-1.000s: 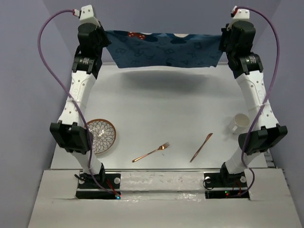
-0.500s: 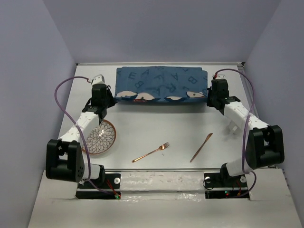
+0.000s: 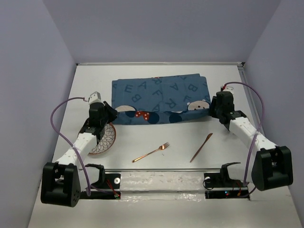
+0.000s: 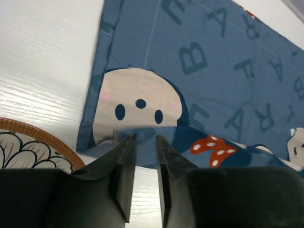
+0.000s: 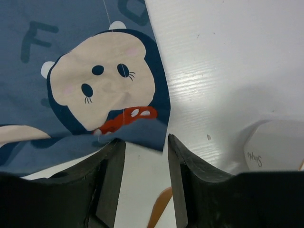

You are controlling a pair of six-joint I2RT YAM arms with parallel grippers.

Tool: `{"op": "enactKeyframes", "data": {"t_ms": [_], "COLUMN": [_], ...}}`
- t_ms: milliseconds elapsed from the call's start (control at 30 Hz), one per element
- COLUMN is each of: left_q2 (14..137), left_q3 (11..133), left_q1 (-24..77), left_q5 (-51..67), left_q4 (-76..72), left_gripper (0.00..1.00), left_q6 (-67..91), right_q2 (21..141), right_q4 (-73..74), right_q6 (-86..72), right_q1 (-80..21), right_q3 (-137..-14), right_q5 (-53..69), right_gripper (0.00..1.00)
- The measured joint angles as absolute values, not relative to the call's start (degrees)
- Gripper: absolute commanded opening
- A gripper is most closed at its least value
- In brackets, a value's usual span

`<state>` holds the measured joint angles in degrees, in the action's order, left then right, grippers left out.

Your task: Set the dinner table for one person

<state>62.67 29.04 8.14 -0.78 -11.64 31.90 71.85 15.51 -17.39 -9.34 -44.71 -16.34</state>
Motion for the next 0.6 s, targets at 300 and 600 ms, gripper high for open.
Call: {"op": "enactKeyframes", "data": {"t_ms": [300, 600], "left_q2": [50.61, 46.87], "left_q3": [27.59, 27.77], "left_q1": [8.16, 9.23], "left_q5": [1.74, 3.03], "left_q4": [-11.73, -11.7], "left_gripper": [0.47, 0.42], "left_q6": [33.06, 32.86], "right_q2": [62.39, 70.98], "right_q4": [16.14, 16.19], "right_q6": [-19.29, -17.98], "right_q1": [-9.32, -12.91], "right_q3": [-42.15, -45.93], "right_q5": [-11.99, -5.06], "right_gripper": [0.55, 0.57]}}
